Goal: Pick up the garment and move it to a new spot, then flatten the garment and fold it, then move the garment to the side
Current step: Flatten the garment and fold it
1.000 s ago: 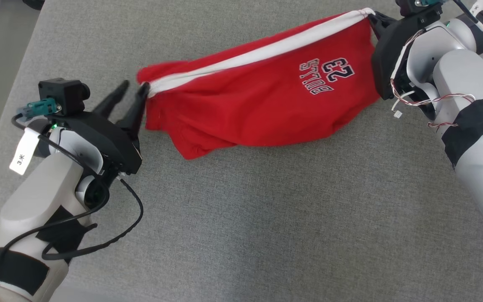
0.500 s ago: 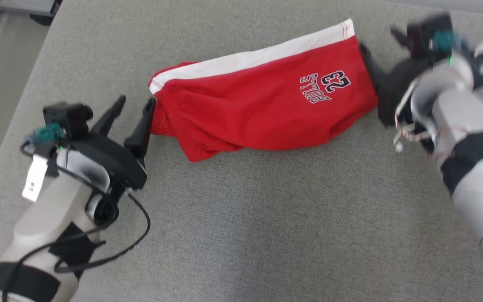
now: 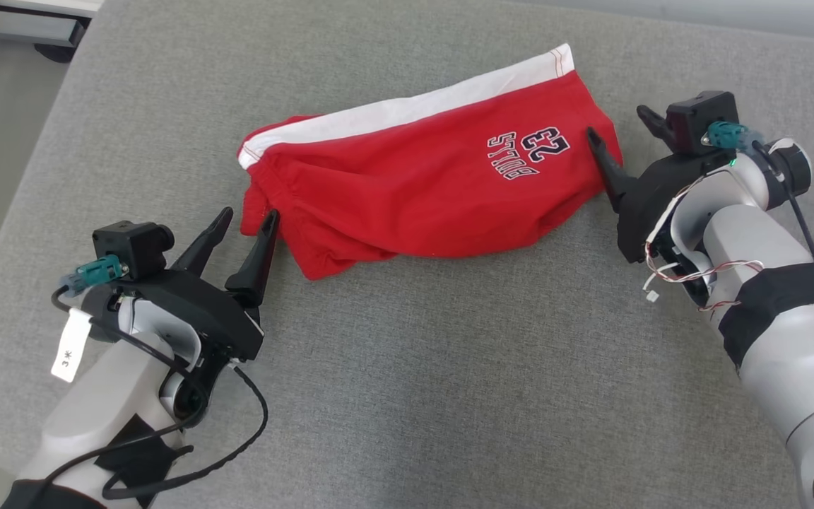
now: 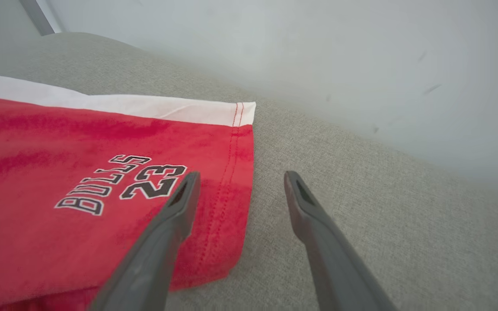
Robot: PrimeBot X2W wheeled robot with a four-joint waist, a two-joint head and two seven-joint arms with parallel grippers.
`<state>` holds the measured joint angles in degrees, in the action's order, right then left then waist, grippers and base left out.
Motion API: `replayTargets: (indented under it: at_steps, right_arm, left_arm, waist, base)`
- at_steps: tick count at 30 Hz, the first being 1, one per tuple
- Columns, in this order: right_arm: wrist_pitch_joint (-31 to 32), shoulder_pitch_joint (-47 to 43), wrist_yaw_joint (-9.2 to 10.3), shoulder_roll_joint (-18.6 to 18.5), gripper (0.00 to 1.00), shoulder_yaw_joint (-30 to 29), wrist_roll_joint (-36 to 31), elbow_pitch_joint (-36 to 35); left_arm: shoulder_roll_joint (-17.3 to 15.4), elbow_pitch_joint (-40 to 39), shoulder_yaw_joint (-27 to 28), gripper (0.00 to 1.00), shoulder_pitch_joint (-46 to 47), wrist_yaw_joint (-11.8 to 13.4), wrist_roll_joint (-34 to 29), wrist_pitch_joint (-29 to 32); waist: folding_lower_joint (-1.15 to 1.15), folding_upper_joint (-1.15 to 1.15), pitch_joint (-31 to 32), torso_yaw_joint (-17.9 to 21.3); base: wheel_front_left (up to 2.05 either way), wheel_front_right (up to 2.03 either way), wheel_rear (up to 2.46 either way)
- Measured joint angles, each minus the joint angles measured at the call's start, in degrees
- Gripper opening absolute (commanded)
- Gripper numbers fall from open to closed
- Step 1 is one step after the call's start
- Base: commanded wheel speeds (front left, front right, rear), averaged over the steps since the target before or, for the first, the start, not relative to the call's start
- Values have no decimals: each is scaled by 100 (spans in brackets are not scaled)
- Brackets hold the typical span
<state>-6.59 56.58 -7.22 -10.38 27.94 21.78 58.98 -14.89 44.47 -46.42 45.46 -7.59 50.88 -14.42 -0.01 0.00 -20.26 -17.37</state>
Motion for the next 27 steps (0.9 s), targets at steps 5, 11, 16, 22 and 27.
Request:
replayTargets:
  at_steps: [5,11,16,22,27]
  right_arm:
    - [21,1,19,104,100,51,0,114]
    - [155,3,67,174,100,83,0,293]
    - [214,11,67,236,100,76,65,401]
    - [316,44,66,347,100,58,183,488]
    - [364,68,58,392,0,56,227,528]
  left_arm:
    - [35,62,-14,100,2,1,81,0]
    - [115,125,-43,100,3,1,274,0]
    - [222,164,-162,100,2,1,455,27]
    - [333,307,-249,100,1,1,932,372]
    - [324,312,-321,47,13,1,1116,586]
  waist:
    - [0,0,-62,34]
    - [0,0,-128,62]
    - [1,0,-158,78]
    - [1,0,-185,108]
    - [1,0,-206,135]
  base:
    - [0,0,0]
    - [0,0,0]
    - [0,0,0]
    - [0,0,0]
    - [0,0,0]
